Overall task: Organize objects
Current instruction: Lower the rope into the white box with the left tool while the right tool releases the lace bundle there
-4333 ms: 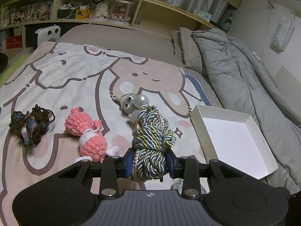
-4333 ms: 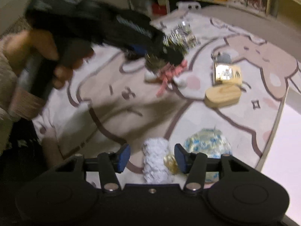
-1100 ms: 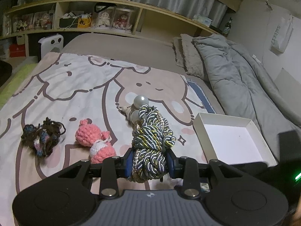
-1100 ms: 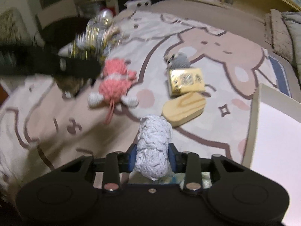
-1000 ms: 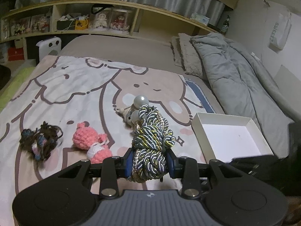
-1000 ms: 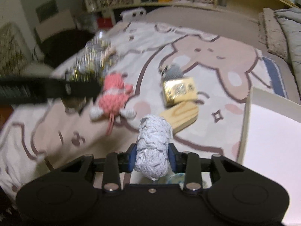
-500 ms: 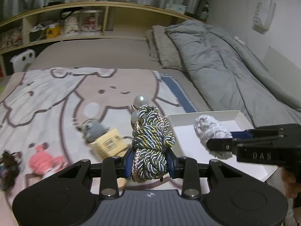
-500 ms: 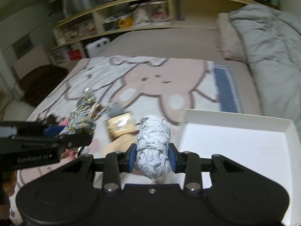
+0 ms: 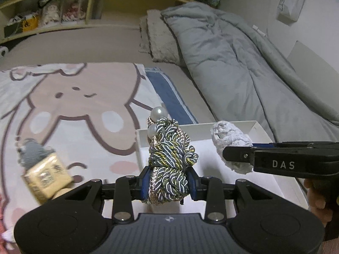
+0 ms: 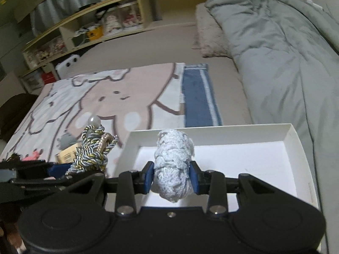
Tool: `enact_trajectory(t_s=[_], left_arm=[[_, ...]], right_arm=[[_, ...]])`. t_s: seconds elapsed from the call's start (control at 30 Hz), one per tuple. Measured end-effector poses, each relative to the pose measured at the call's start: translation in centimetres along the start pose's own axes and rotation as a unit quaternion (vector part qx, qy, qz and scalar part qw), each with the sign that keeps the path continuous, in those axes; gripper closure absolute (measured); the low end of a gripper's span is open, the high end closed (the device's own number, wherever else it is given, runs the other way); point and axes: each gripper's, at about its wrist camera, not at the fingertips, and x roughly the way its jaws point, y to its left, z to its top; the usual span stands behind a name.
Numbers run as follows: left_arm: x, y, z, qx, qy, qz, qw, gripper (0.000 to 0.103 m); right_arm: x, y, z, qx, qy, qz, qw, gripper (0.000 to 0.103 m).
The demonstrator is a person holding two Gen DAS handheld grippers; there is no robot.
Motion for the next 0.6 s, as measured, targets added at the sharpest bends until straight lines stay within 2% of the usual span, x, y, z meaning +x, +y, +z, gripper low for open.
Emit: enact_trajectory(t_s=[0.27,0.5,0.57,0.6], left_arm=[[4.5,-1.1,0.6,0.003,0.025,0.008,0.9997,0.066],[5.7,-1.2,0.7,0.011,0.02,0.022,0.9995,0.064],[5.6,-1.3,0.6,0.015,0.013,0.028,0.9994,0.045],[5.5,-1.4,0.6,0.016,0.011,0.028,0.9994,0.042]], right_arm=[[3.4,-2.6,0.2,0.033,0.01,-0.004,0.999,0.066],[5.2,-3.2,0.2,0.043,0.019,-0.002,0.999,0.065],[5.3,-3.4,0.1,0.048,0.017,0.0,0.999,0.061],[5.2,-3.5,0.1,0.052,0.014,-0.001,0.999,0.058]])
